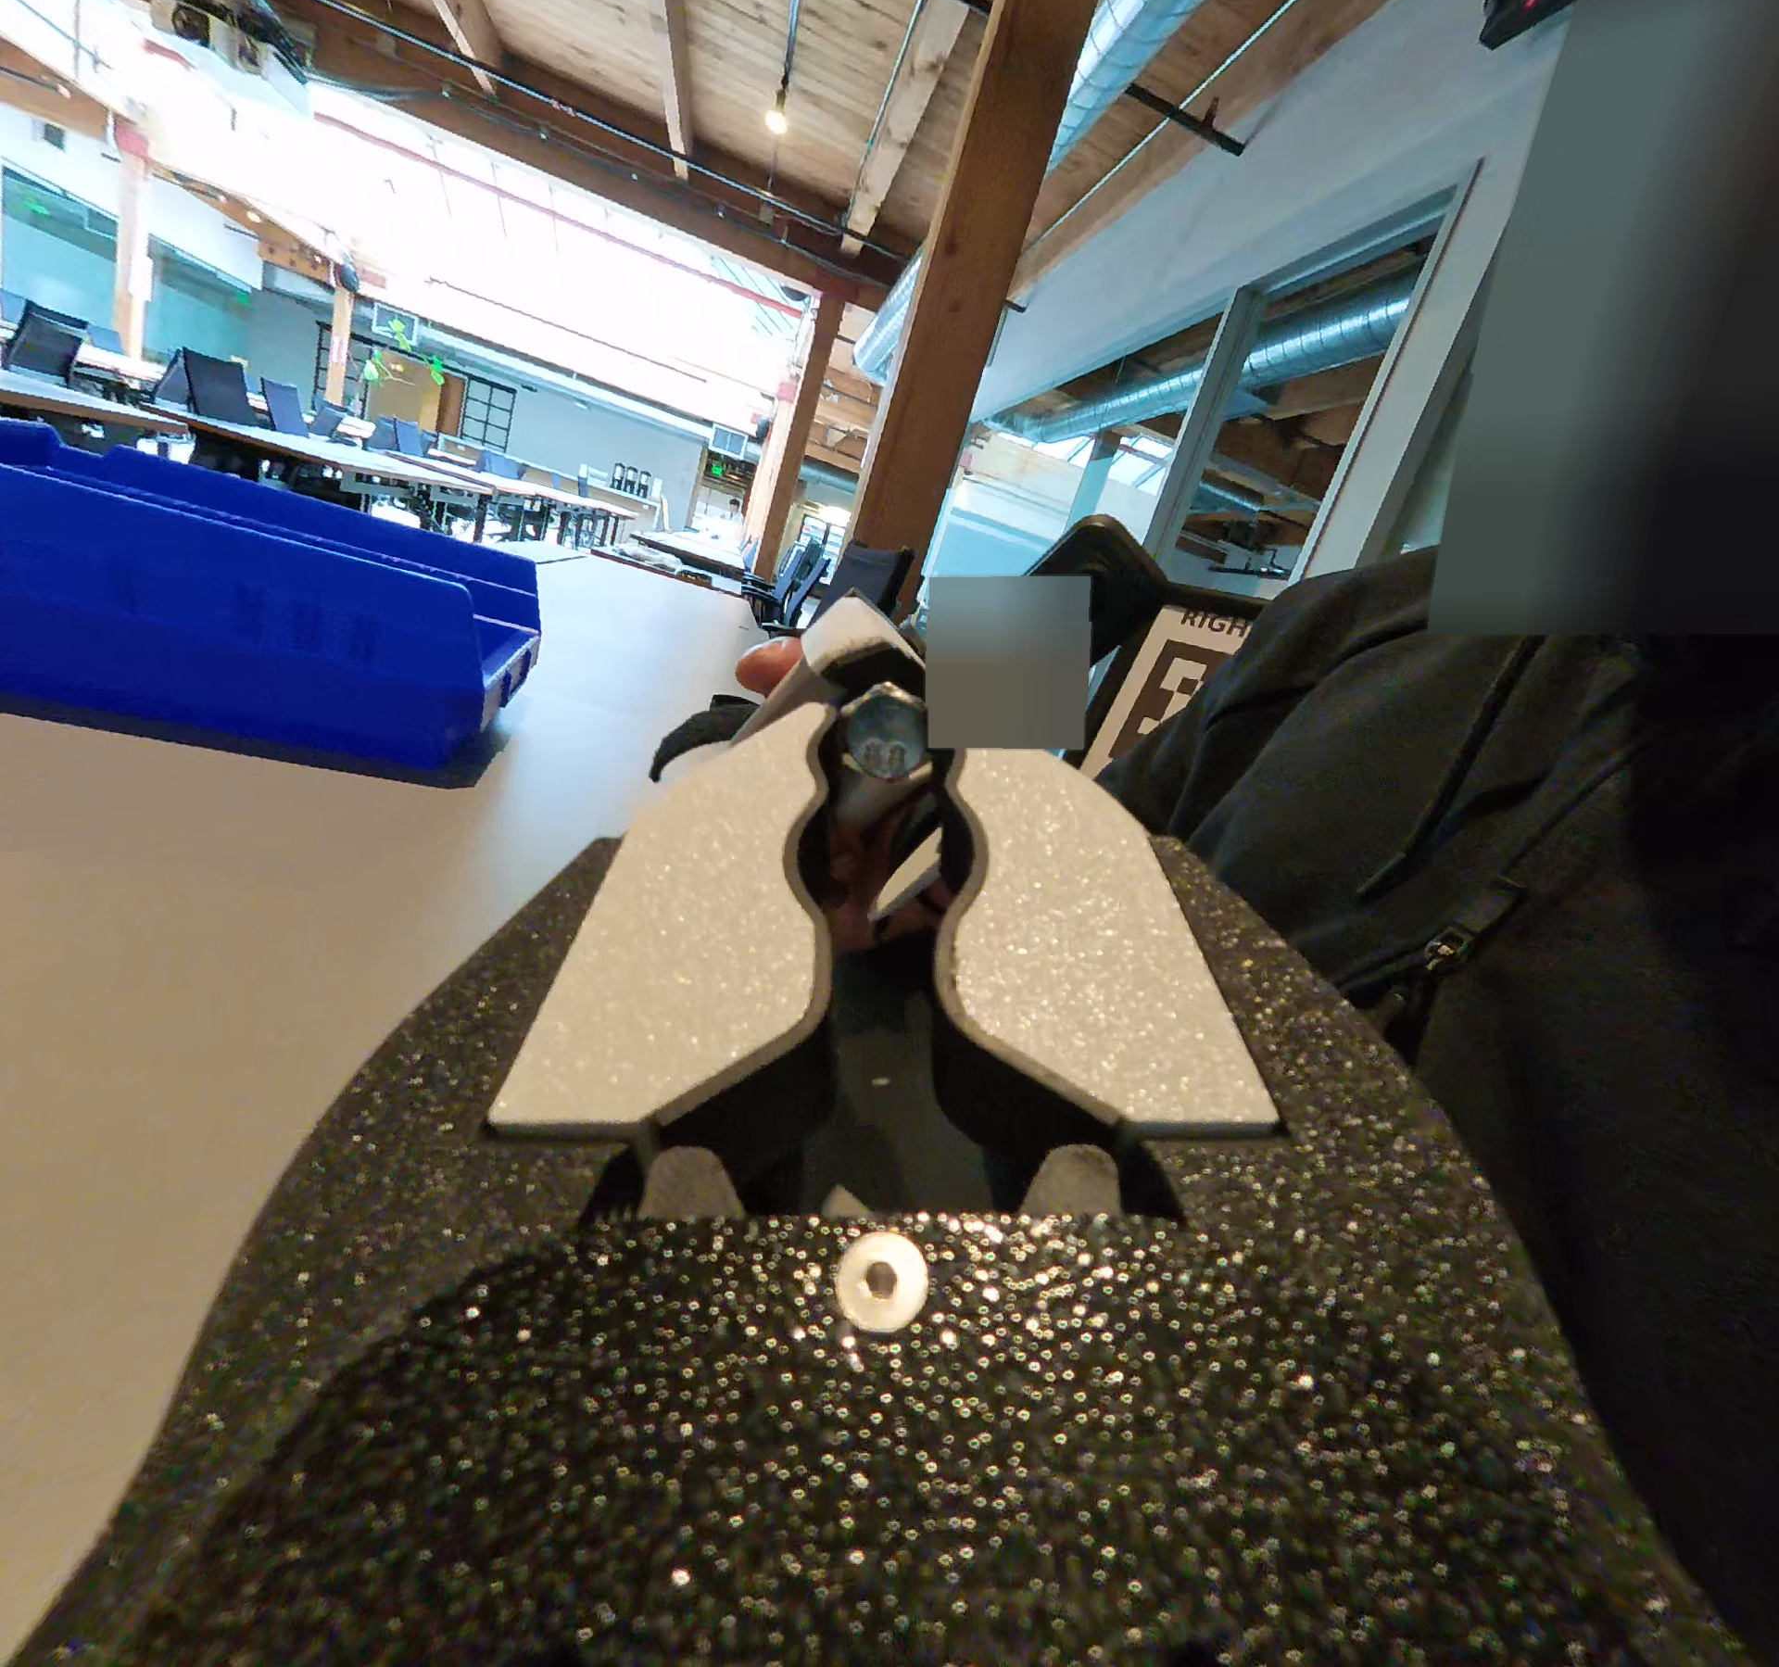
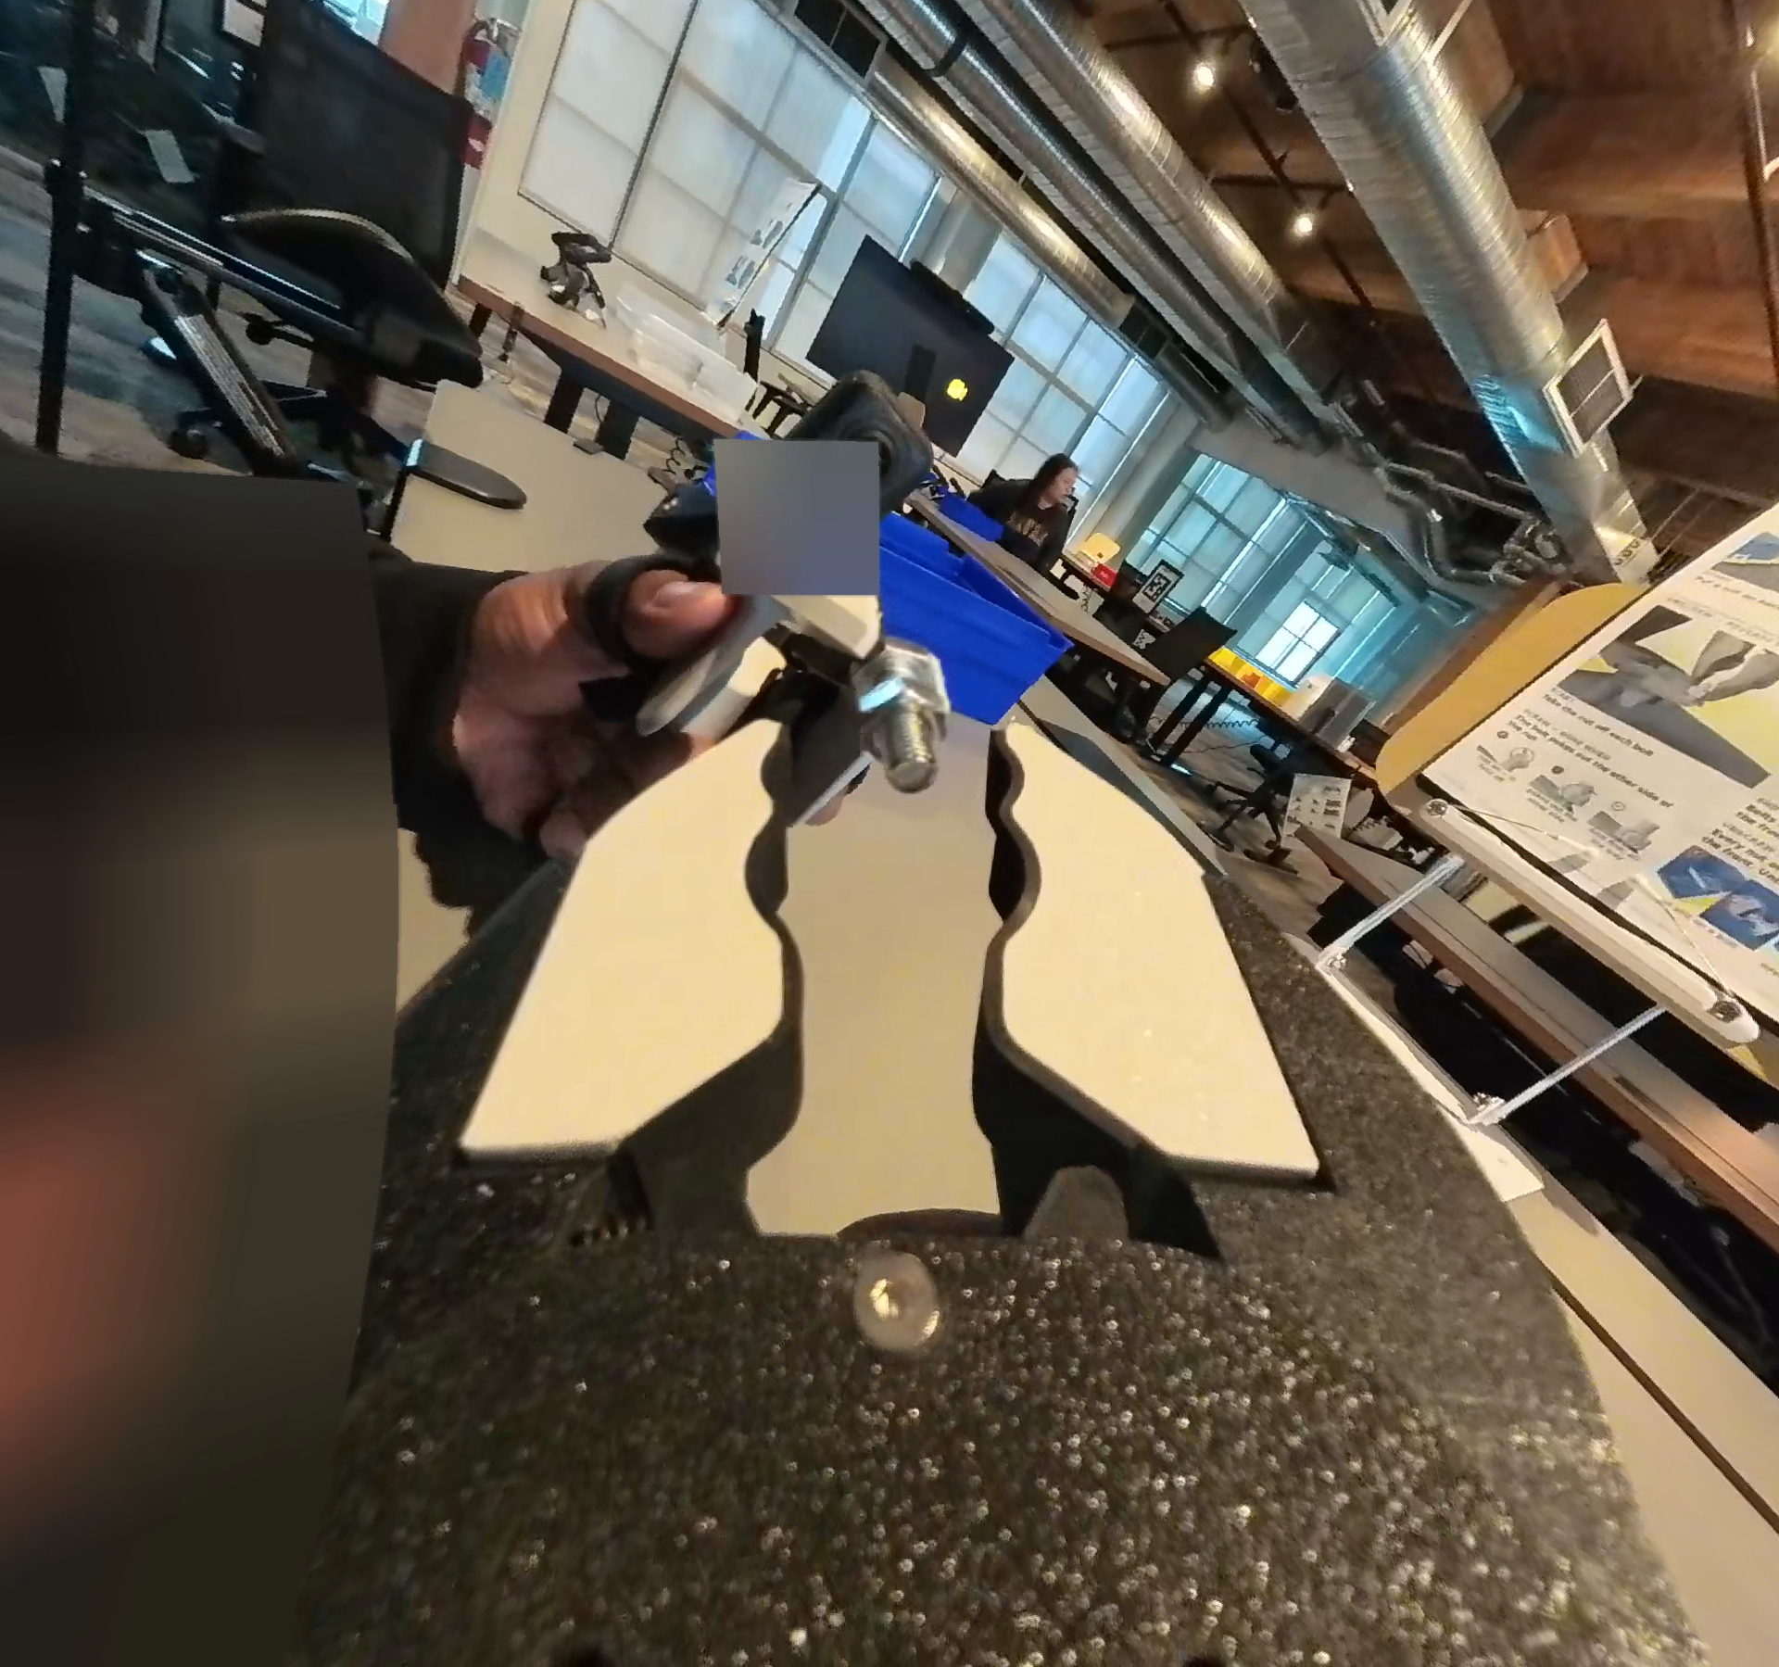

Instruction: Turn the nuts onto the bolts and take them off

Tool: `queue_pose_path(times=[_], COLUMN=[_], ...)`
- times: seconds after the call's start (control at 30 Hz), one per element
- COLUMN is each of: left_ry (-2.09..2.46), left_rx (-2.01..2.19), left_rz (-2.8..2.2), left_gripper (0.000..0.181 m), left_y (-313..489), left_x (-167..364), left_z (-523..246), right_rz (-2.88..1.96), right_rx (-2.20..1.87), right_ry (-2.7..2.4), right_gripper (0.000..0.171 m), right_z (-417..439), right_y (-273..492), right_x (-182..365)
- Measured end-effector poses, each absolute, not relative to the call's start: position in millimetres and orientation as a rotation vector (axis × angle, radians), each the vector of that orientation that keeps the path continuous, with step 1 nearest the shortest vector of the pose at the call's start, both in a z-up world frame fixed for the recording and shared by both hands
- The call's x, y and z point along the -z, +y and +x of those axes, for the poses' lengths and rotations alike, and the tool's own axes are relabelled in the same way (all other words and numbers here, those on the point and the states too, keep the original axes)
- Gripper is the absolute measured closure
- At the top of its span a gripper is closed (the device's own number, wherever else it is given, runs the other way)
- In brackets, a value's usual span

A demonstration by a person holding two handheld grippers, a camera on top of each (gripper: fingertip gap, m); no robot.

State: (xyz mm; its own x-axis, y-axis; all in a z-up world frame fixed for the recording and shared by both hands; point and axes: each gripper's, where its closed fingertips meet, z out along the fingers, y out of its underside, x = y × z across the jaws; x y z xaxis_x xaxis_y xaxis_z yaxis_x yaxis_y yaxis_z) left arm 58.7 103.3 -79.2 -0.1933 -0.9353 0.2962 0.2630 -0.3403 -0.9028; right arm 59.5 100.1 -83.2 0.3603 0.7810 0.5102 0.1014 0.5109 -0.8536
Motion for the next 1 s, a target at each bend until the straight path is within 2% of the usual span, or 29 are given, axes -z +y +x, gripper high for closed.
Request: queue_pose_path(times=[0.17, 0.23, 0.4, 0.5, 0.63, 0.7, 0.77, 0.87, 1.0], left_ry=[0.954, 0.966, 0.986, 1.006, 1.048, 1.049, 1.022, 0.959, 0.901], left_rx=[1.684, 1.673, 1.626, 1.543, 1.420, 1.419, 1.462, 1.559, 1.652], left_rz=[-1.144, -1.149, -1.155, -1.156, -1.145, -1.145, -1.123, -1.096, -1.120], left_gripper=[0.165, 0.165, 0.165, 0.165, 0.165, 0.165, 0.165, 0.165, 0.165], left_y=[99.0, 98.2, 97.8, 99.0, 98.3, 98.1, 97.8, 99.8, 104.8], left_x=[81.7, 82.8, 84.1, 84.9, 86.0, 86.0, 81.8, 75.5, 76.4], left_z=[62.8, 64.2, 65.9, 66.5, 68.7, 69.4, 66.4, 59.9, 56.9], right_rz=[-0.984, -0.983, -1.043, -1.131, -1.250, -1.266, -1.260, -1.214, -1.127], right_rx=[-0.545, -0.572, -0.711, -0.922, -1.440, -1.611, -1.562, -1.309, -0.853], right_ry=[-1.139, -1.152, -1.151, -1.124, -1.043, -0.990, -0.969, -1.002, -1.050], right_gripper=[0.136, 0.145, 0.150, 0.153, 0.153, 0.147, 0.135, 0.128, 0.129], right_z=[58.8, 58.0, 58.0, 58.0, 59.1, 60.3, 61.8, 63.6, 65.5], right_y=[102.6, 99.9, 99.1, 99.8, 96.8, 97.7, 102.4, 106.6, 113.2], right_x=[85.4, 86.1, 87.7, 89.2, 89.6, 88.0, 85.6, 83.8, 83.3])
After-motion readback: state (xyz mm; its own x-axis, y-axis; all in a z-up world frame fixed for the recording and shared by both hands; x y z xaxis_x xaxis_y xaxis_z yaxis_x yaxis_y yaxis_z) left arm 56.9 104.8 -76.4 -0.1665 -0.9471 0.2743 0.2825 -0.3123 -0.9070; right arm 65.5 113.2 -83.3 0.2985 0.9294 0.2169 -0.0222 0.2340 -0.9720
